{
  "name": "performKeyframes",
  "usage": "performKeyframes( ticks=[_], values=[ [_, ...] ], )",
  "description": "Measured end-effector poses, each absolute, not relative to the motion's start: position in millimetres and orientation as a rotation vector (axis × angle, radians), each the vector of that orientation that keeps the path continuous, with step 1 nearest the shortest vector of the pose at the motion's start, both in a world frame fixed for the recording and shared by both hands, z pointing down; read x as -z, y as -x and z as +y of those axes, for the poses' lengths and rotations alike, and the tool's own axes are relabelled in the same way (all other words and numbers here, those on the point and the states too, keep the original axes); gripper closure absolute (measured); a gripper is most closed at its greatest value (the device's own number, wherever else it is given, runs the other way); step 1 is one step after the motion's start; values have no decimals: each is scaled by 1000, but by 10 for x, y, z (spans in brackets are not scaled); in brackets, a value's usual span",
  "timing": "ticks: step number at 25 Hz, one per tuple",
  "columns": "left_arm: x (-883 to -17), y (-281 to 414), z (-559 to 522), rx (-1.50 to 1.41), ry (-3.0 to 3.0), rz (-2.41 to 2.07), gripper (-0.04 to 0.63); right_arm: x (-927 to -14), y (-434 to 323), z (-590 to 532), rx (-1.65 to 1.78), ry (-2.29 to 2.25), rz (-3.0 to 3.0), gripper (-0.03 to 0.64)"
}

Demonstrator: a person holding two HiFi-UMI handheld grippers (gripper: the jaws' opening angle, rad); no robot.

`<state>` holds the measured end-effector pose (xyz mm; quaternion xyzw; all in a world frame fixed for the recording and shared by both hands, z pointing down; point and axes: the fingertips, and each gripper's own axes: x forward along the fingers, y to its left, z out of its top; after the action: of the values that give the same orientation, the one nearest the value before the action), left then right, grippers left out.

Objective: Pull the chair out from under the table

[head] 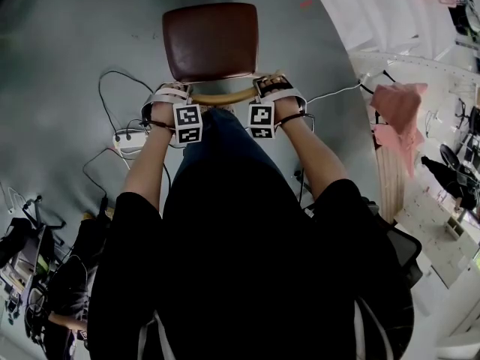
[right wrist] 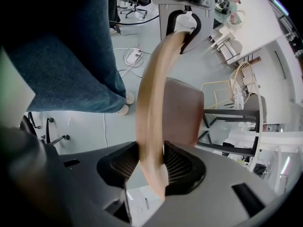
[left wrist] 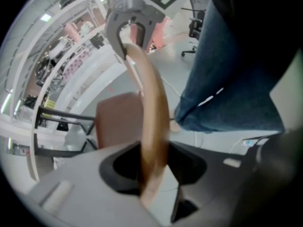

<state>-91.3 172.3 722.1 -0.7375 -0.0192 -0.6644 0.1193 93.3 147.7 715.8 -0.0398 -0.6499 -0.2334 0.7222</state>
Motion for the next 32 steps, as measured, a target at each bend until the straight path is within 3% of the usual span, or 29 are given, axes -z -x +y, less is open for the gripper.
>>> performKeyframes(
  ticks=[22,32],
  values=[
    [-7205,806,2624,2036,2150,-38,428,-7126,-1036,2348,514,130,-1481,456],
    [-7110,788,2643,1968,2270,-22,388,-7085,-1074,2349,371,69,-1550,437]
  ],
)
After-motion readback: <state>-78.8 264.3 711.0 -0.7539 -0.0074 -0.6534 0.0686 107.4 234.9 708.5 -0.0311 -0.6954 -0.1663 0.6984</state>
